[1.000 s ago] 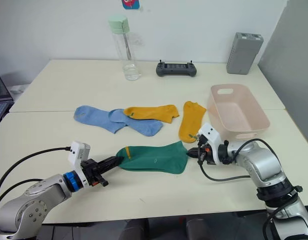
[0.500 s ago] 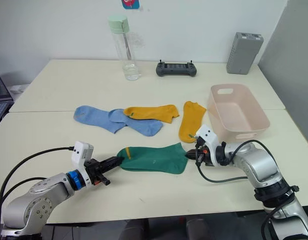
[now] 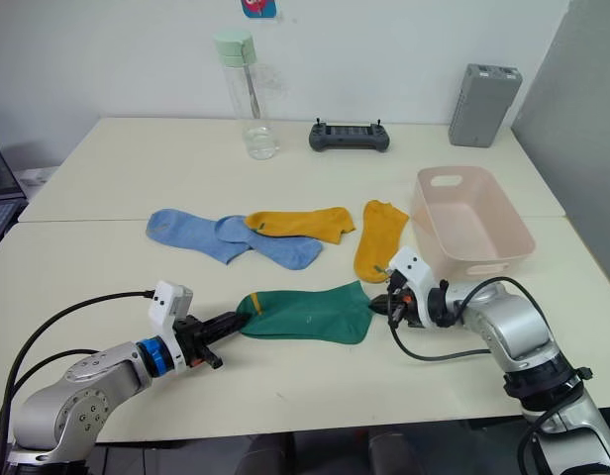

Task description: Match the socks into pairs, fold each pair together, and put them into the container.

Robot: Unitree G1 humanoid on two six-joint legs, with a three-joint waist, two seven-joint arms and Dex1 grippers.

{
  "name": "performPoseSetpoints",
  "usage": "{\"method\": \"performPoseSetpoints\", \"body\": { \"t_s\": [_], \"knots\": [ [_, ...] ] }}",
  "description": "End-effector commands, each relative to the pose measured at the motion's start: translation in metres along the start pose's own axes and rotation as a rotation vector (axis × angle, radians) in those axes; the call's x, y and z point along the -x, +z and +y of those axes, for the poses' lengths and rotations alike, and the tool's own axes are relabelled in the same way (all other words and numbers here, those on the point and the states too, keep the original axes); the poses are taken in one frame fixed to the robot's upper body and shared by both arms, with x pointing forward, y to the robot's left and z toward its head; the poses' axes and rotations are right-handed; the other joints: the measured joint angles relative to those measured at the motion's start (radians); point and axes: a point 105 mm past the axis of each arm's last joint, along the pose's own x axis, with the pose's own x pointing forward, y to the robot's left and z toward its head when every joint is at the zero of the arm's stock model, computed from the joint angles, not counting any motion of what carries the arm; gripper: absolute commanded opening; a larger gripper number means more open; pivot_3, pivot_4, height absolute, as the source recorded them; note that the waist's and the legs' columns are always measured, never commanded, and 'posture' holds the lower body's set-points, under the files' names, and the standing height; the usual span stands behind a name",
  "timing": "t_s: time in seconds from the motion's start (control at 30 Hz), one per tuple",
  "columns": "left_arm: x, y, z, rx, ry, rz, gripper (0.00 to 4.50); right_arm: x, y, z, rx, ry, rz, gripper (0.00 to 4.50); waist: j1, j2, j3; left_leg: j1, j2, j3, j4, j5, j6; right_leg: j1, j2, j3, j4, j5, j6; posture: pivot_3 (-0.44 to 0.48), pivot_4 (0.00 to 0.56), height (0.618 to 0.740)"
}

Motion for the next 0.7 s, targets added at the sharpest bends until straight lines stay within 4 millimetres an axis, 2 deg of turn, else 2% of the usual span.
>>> {"method": "performPoseSetpoints", "body": {
  "t_s": [0.03, 0.27, 0.3, 0.43, 0.47, 0.6, 0.7],
  "knots": [
    [0.003, 0.006, -0.002, -0.025, -0.01, -0.021, 0.64, 0.002, 0.007, 0.004, 0.04, 0.009, -0.024, 0.0, 0.0, 0.0, 0.0, 0.0, 0.0, 0.0, 0.0, 0.0, 0.0, 0.0, 0.0, 0.0, 0.0, 0.0, 0.0, 0.0, 0.15, 0.74],
    [0.006, 0.007, -0.001, -0.026, -0.003, -0.024, 2.77, 0.003, 0.009, 0.004, 0.044, 0.013, -0.04, 0.0, 0.0, 0.0, 0.0, 0.0, 0.0, 0.0, 0.0, 0.0, 0.0, 0.0, 0.0, 0.0, 0.0, 0.0, 0.0, 0.0, 0.15, 0.74],
    [0.007, 0.007, -0.001, -0.024, -0.002, -0.027, 3.1, 0.004, 0.011, 0.003, 0.045, 0.008, -0.048, 0.47, 0.0, 0.0, 0.0, 0.0, 0.0, 0.0, 0.0, 0.0, 0.0, 0.0, 0.0, 0.0, 0.0, 0.0, 0.0, 0.0, 0.15, 0.74],
    [0.017, 0.013, 0.003, -0.024, 0.016, -0.04, 4.37, 0.012, 0.015, -0.001, 0.064, -0.016, -0.069, 1.73, 0.0, 0.0, 0.0, 0.0, 0.0, 0.0, 0.0, 0.0, 0.0, 0.0, 0.0, 0.0, 0.0, 0.0, 0.0, 0.0, 0.15, 0.74],
    [0.021, 0.016, 0.004, -0.027, 0.021, -0.044, 4.5, 0.015, 0.017, -0.002, 0.069, -0.024, -0.077, 2.06, 0.0, 0.0, 0.0, 0.0, 0.0, 0.0, 0.0, 0.0, 0.0, 0.0, 0.0, 0.0, 0.0, 0.0, 0.0, 0.0, 0.15, 0.74],
    [0.039, 0.035, 0.01, -0.059, 0.028, -0.076, 4.5, 0.028, 0.034, -0.005, 0.117, -0.06, -0.147, 3.47, 0.0, 0.0, 0.0, 0.0, 0.0, 0.0, 0.0, 0.0, 0.0, -0.001, 0.0, 0.0, 0.0, 0.0, 0.0, 0.0, 0.15, 0.74],
    [0.04, 0.055, 0.009, -0.131, -0.004, -0.115, 4.5, 0.027, 0.048, 0.004, 0.189, -0.026, -0.217, 3.47, -0.001, 0.0, 0.0, 0.0, 0.0, 0.0, -0.001, 0.0, 0.0, -0.001, 0.0, 0.0, 0.0, 0.0, -0.001, 0.0, 0.15, 0.74]
  ]
}}
